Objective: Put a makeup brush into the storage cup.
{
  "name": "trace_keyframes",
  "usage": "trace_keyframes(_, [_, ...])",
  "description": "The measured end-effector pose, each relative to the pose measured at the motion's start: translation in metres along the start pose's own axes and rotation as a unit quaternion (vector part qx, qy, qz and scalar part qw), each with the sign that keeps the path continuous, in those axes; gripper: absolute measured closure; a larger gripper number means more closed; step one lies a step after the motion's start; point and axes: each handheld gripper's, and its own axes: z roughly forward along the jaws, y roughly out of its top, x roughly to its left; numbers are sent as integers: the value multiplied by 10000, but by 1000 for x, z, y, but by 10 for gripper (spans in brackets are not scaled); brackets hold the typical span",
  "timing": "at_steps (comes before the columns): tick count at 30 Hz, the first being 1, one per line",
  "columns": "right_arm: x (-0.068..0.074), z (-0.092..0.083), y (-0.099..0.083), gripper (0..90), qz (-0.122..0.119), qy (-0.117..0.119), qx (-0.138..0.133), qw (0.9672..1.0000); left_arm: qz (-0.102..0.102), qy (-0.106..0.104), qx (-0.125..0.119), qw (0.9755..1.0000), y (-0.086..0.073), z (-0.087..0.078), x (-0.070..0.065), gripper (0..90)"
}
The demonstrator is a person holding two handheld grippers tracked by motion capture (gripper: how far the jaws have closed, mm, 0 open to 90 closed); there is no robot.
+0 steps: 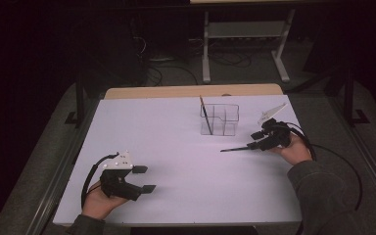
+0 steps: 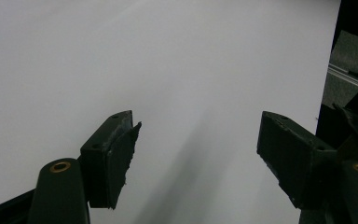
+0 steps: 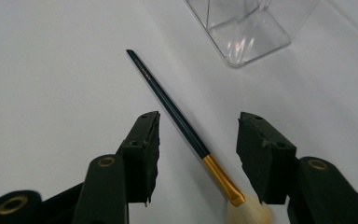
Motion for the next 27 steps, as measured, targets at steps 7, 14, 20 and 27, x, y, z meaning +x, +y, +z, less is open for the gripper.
trace_keyframes(7, [-2,7,1,551,-89,11,128,9999,9,2,-4,10000,0,0,1,272])
trace_keyframes(14, [-6,17,0,597,-186,-11,385,9991,-4,12,-18,10000,0,-1,1,272])
trace_keyframes(20, [-8,23,-1,636,-255,6,496,9984,-2,13,-14,10000,0,-1,1,272])
trace_keyframes(27, [-7,26,-1,713,-337,13,587,9977,-8,2,-7,10000,0,-1,1,272])
